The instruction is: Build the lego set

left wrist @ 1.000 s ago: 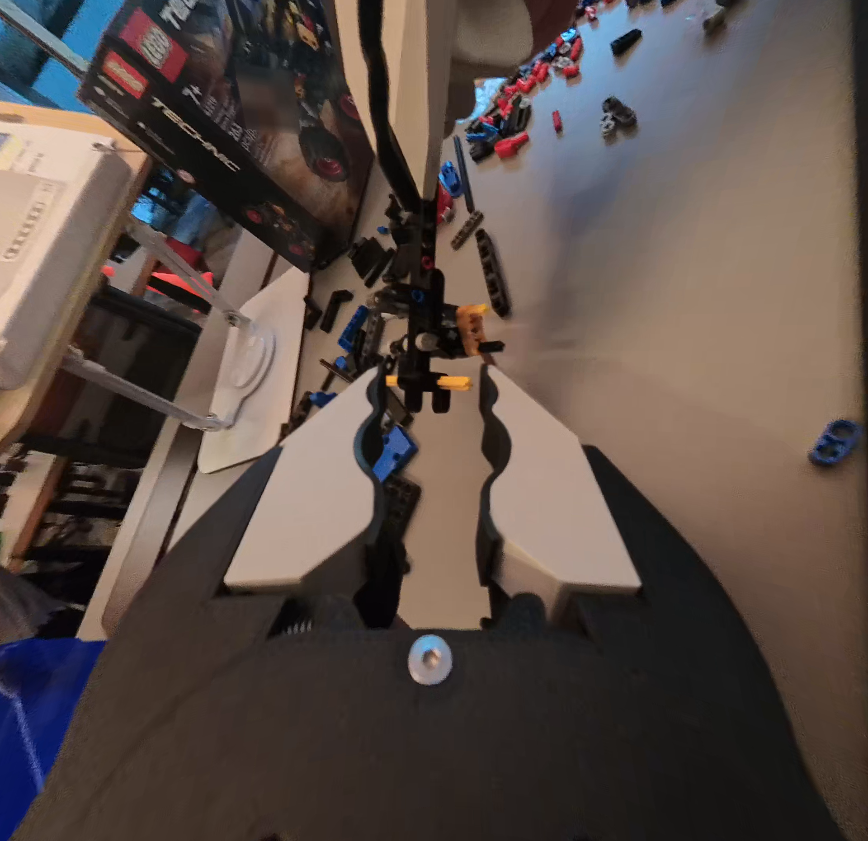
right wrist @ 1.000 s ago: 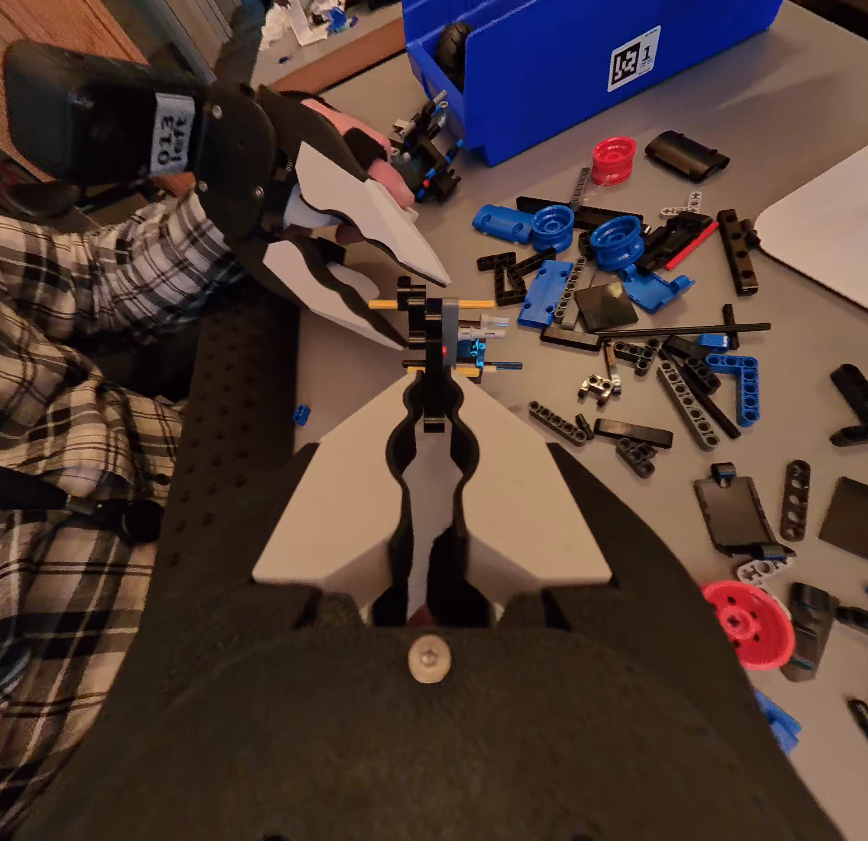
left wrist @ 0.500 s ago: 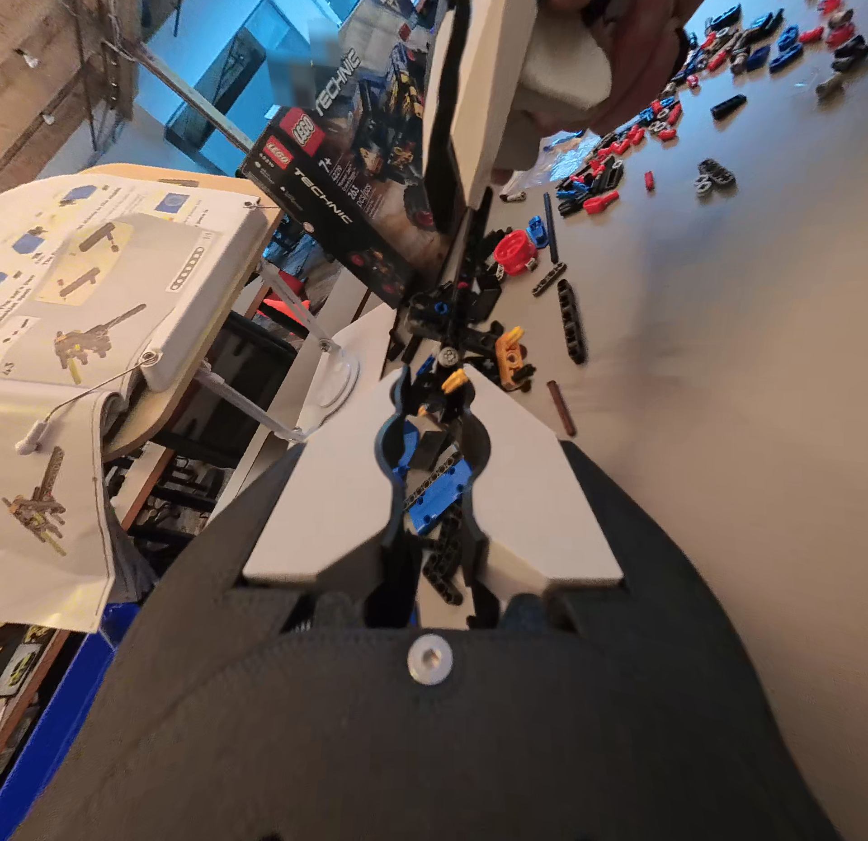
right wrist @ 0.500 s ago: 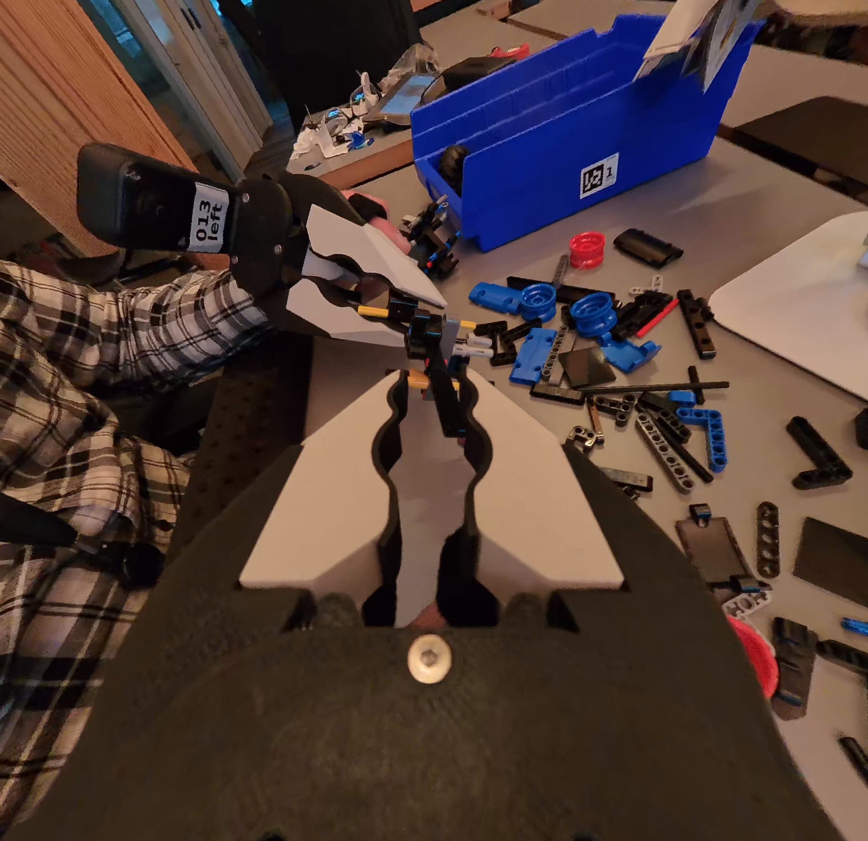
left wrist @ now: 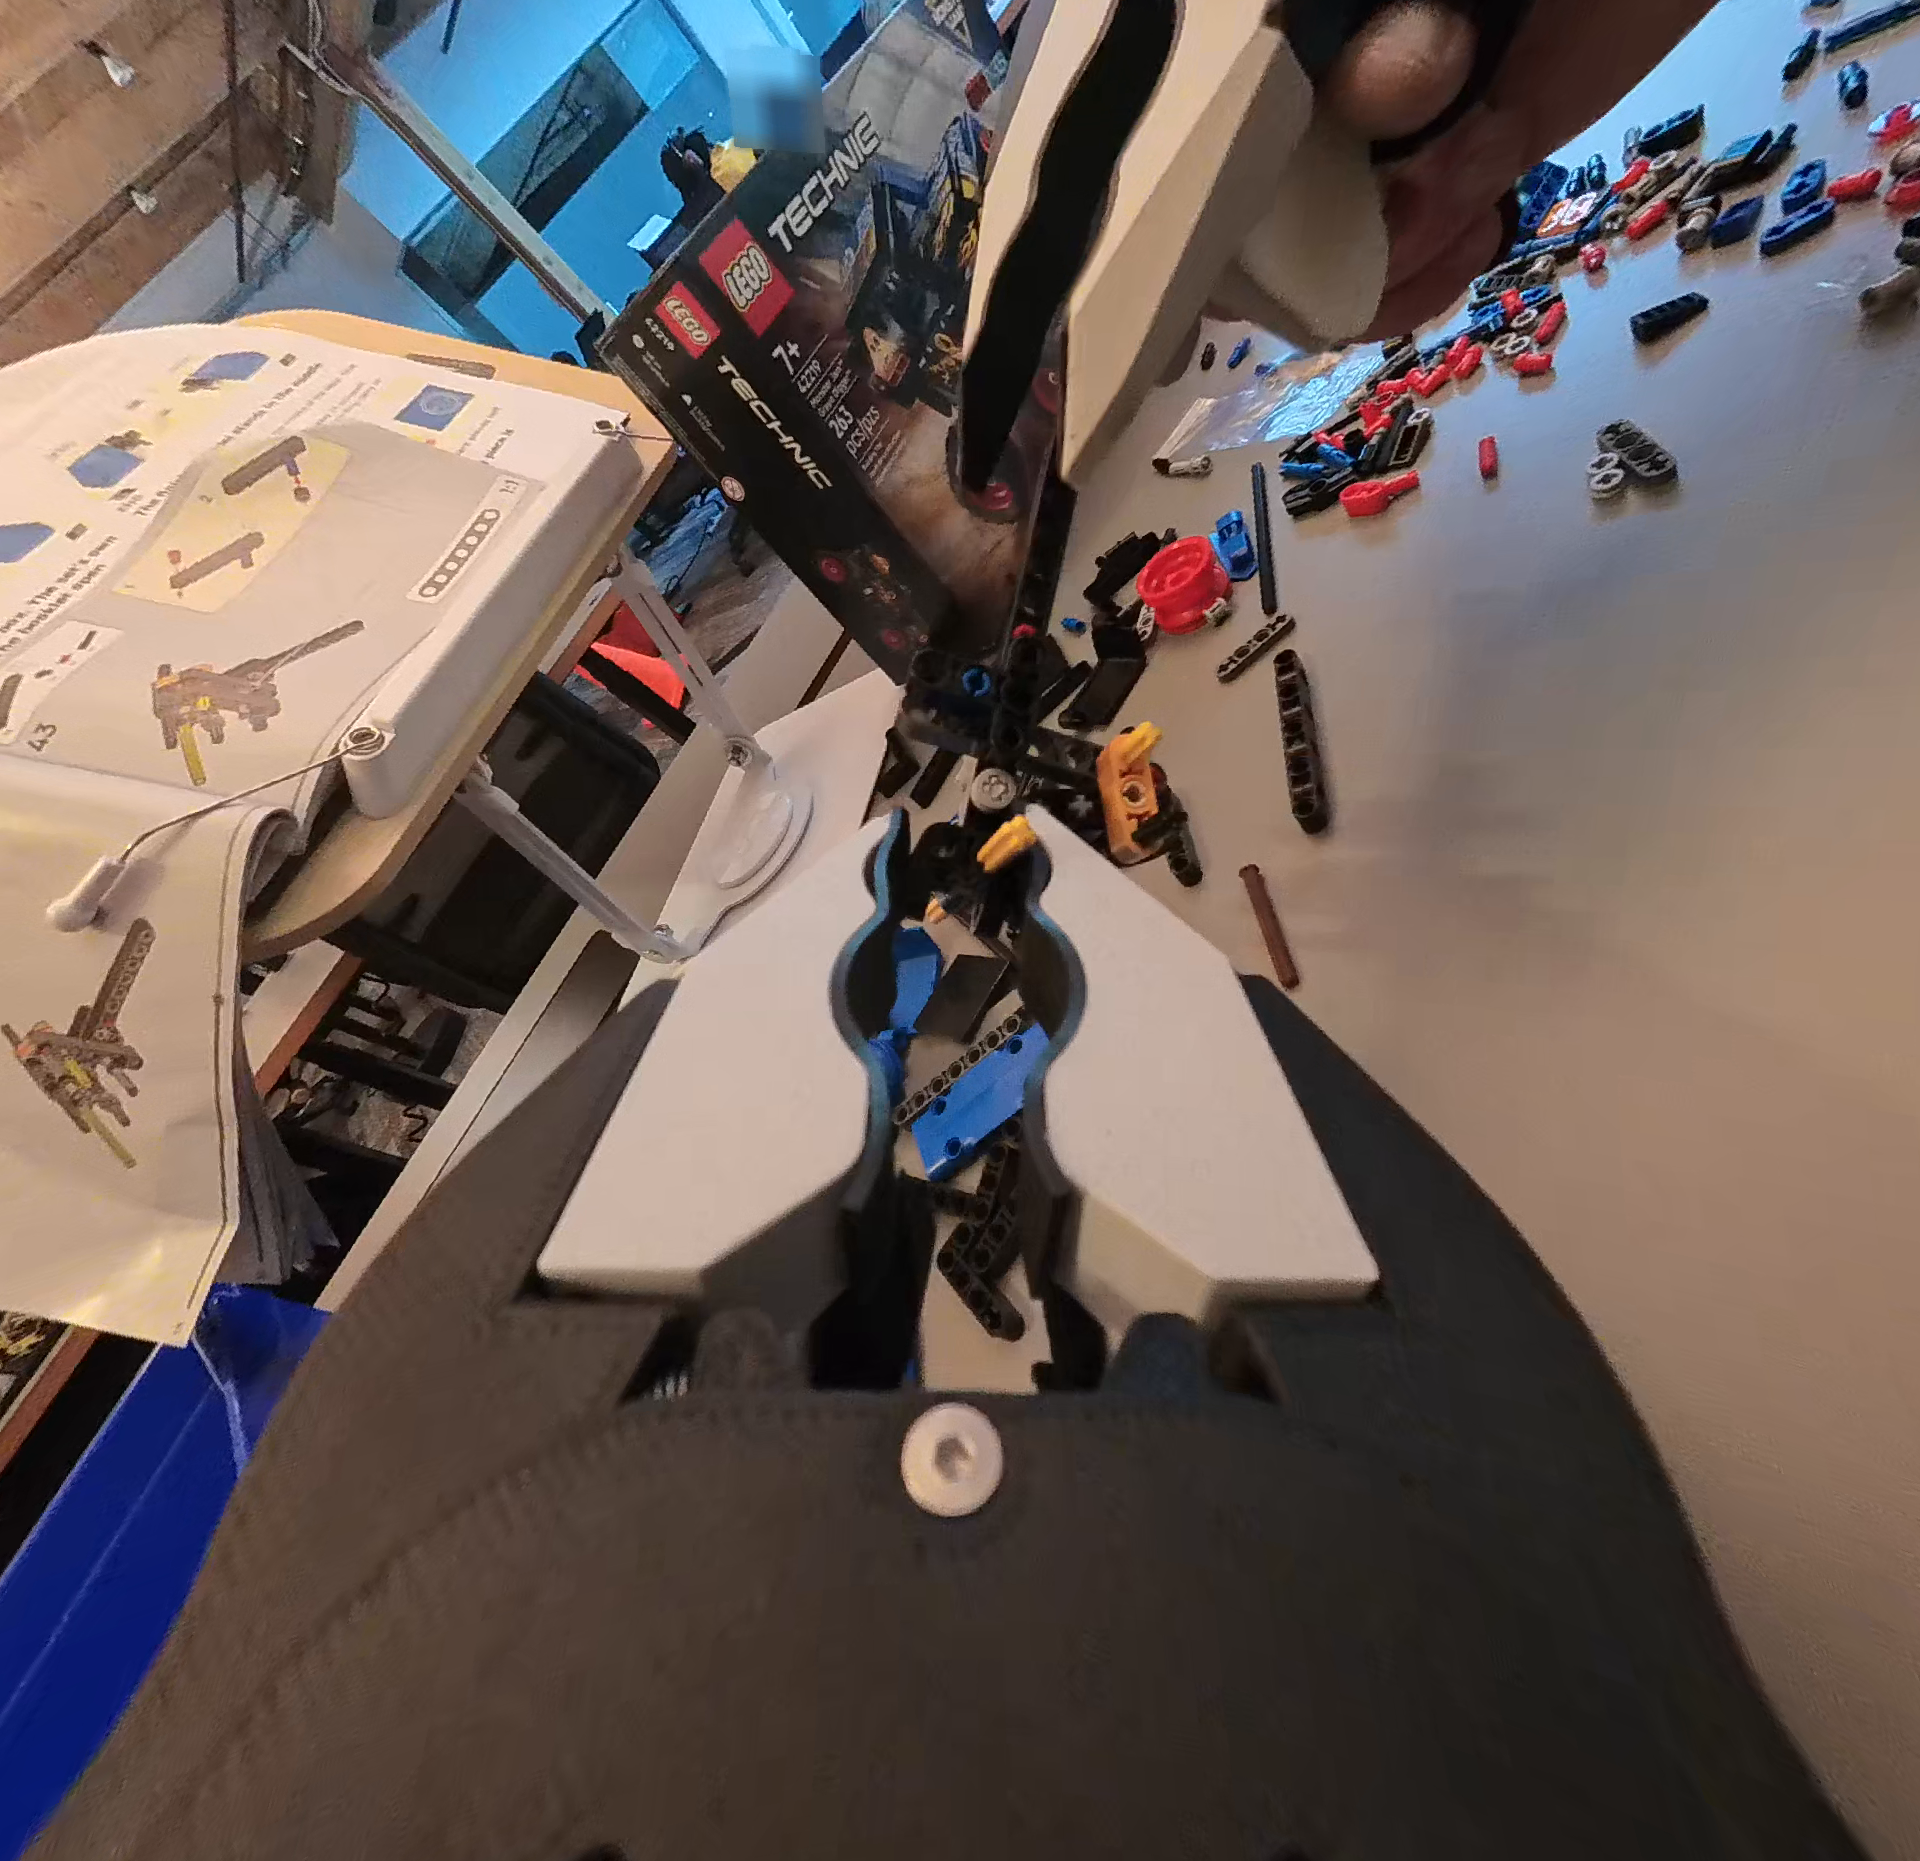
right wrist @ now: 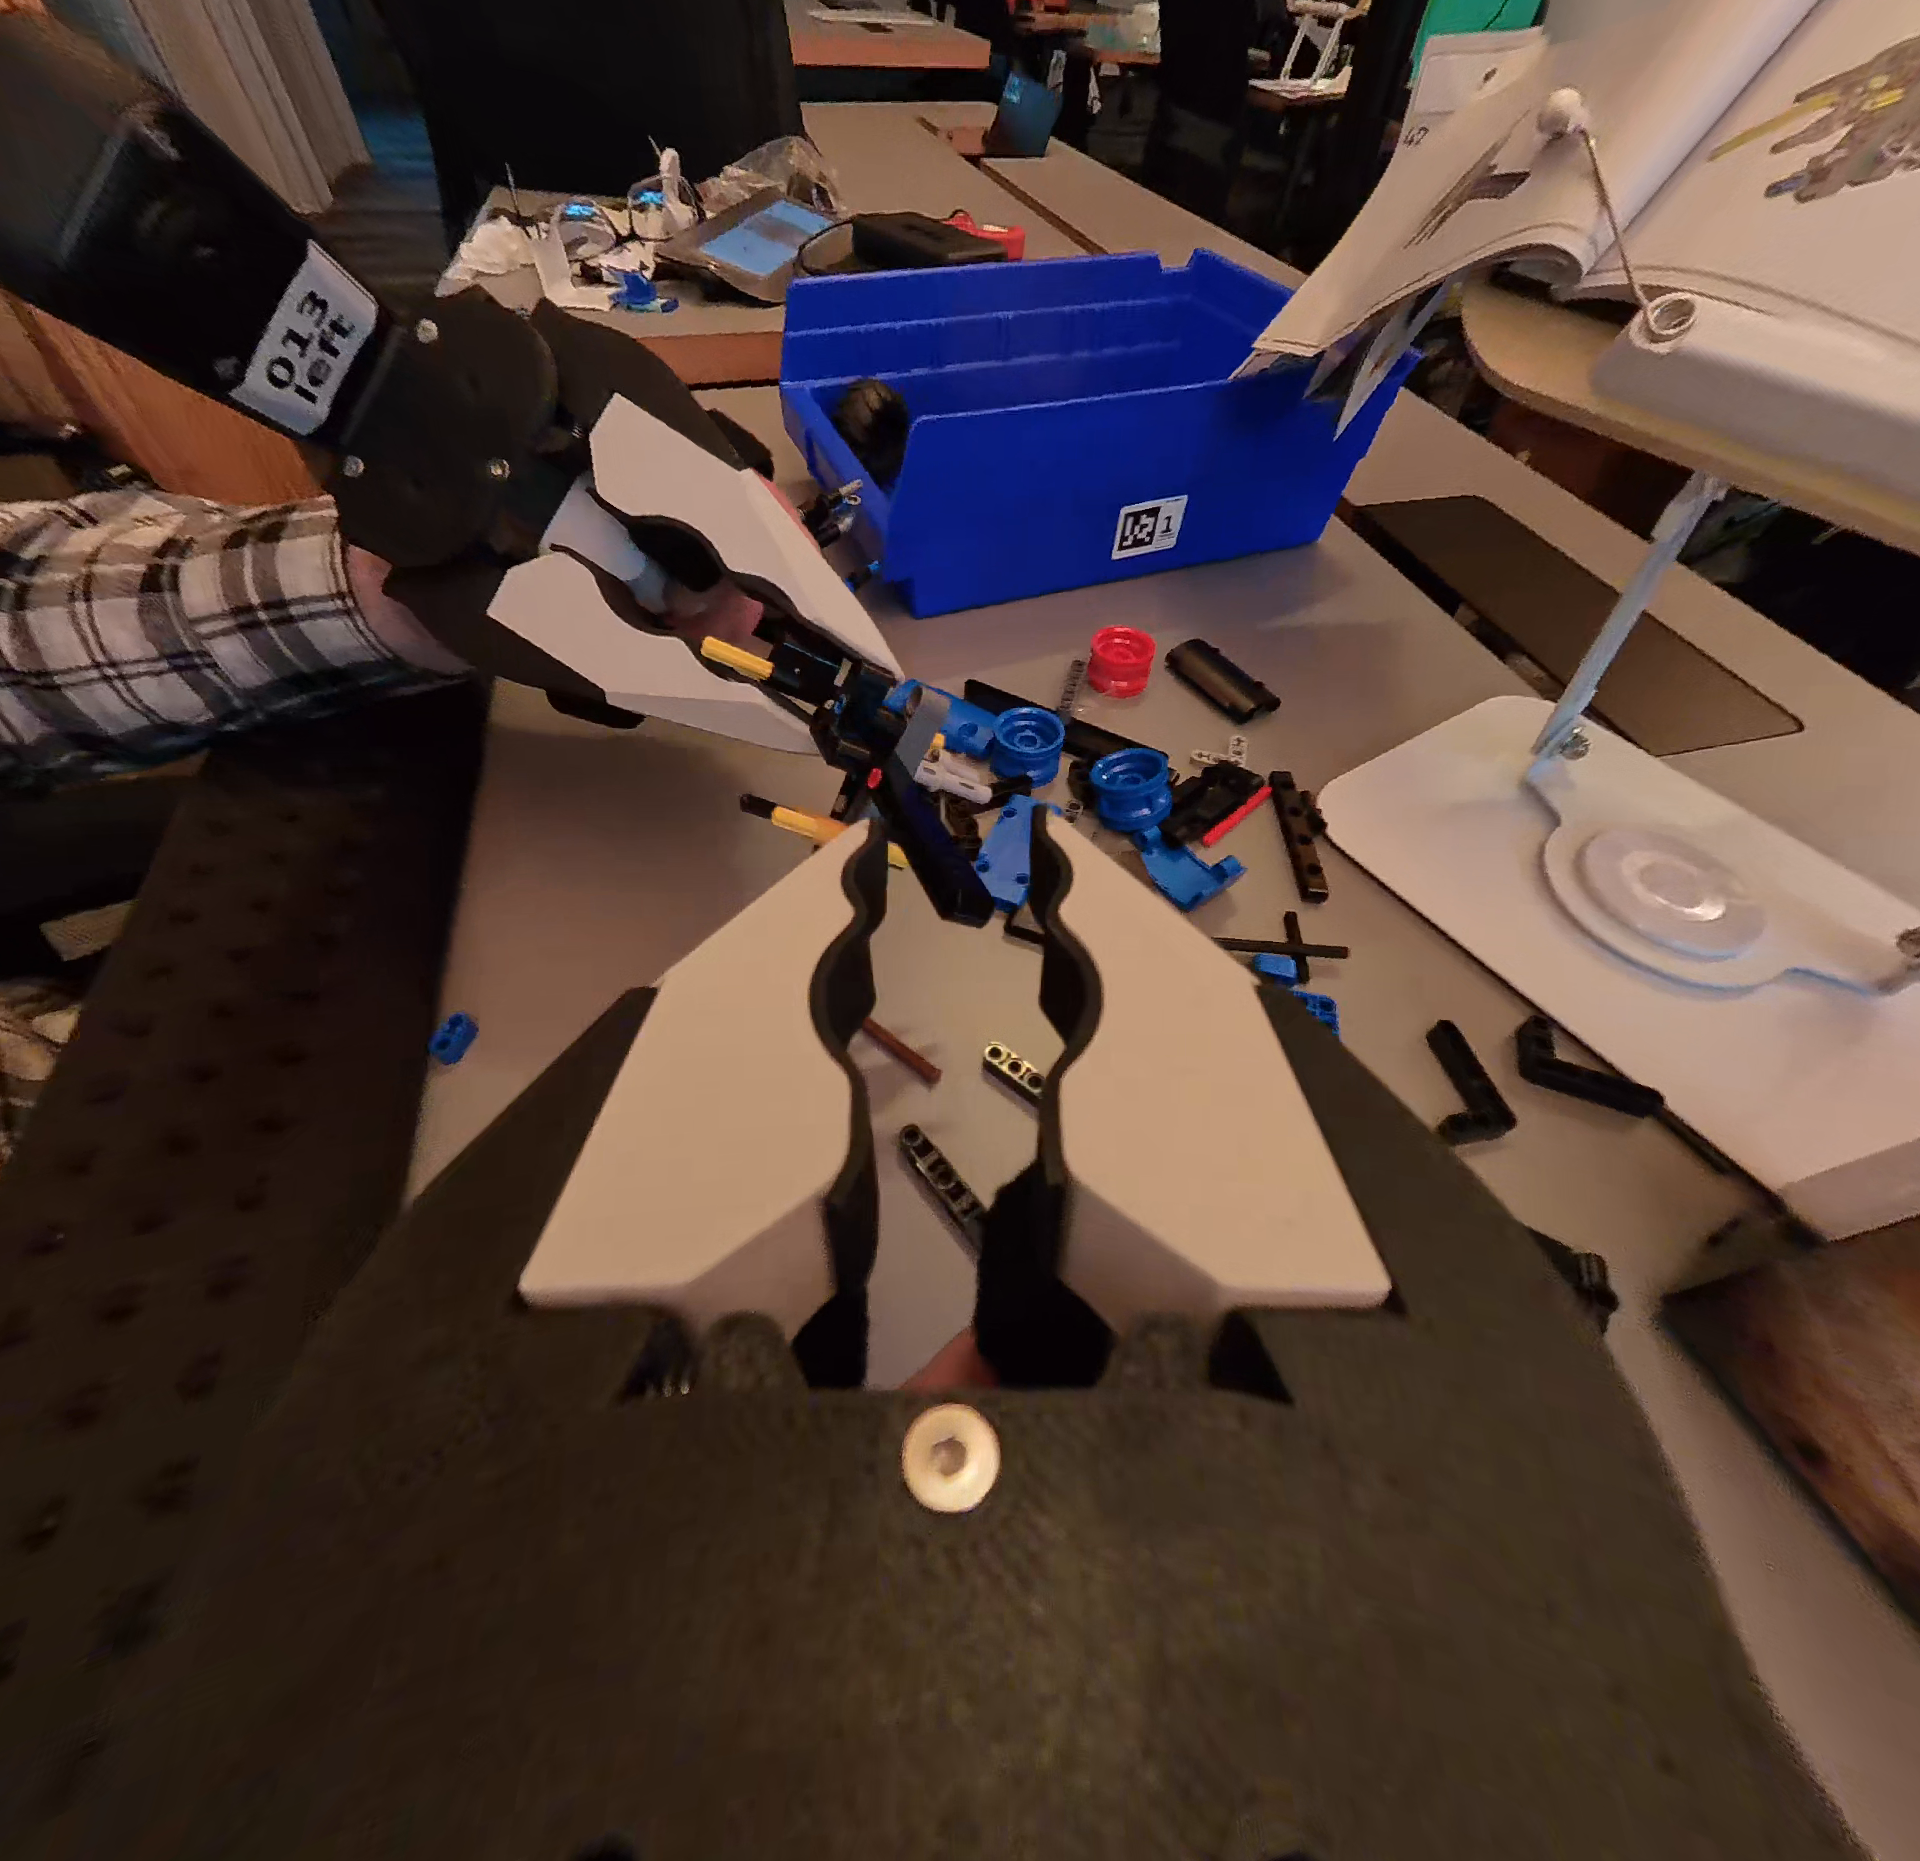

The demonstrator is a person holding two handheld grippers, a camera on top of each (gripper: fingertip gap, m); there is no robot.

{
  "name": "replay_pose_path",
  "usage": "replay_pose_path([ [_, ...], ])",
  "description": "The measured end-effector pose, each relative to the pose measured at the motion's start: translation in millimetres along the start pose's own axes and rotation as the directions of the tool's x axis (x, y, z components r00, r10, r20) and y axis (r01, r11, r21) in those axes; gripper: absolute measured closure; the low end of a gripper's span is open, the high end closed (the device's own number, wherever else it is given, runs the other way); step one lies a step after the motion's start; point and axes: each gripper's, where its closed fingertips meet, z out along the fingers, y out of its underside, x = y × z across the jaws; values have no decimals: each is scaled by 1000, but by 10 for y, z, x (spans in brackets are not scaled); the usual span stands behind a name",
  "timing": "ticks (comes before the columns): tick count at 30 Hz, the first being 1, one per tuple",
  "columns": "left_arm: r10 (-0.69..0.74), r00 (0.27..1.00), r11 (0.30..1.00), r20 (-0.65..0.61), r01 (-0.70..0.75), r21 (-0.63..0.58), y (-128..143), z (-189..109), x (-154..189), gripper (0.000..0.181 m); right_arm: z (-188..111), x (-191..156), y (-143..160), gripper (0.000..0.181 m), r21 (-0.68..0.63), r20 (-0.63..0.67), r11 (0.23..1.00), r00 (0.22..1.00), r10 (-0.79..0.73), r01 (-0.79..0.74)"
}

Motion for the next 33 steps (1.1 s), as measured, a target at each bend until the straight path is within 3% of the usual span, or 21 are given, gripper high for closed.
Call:
replay_pose_path([
  [12, -10, 1000, 1000, 6, 10, 10, -19, 0, -8, 165, 30, -18, -5, 177, 2, -33, 997, 996, -82, 82],
  [25, -15, 1000, 1000, -4, 15, 12, -38, 19, 6, 165, 33, -78, 1, 156, -33, -53, 977, 976, -212, 210],
  [33, -7, 1000, 1000, -1, 7, 22, -78, 24, 6, 165, 47, -55, 85, 159, -103, -86, 945, 944, -318, 310],
])
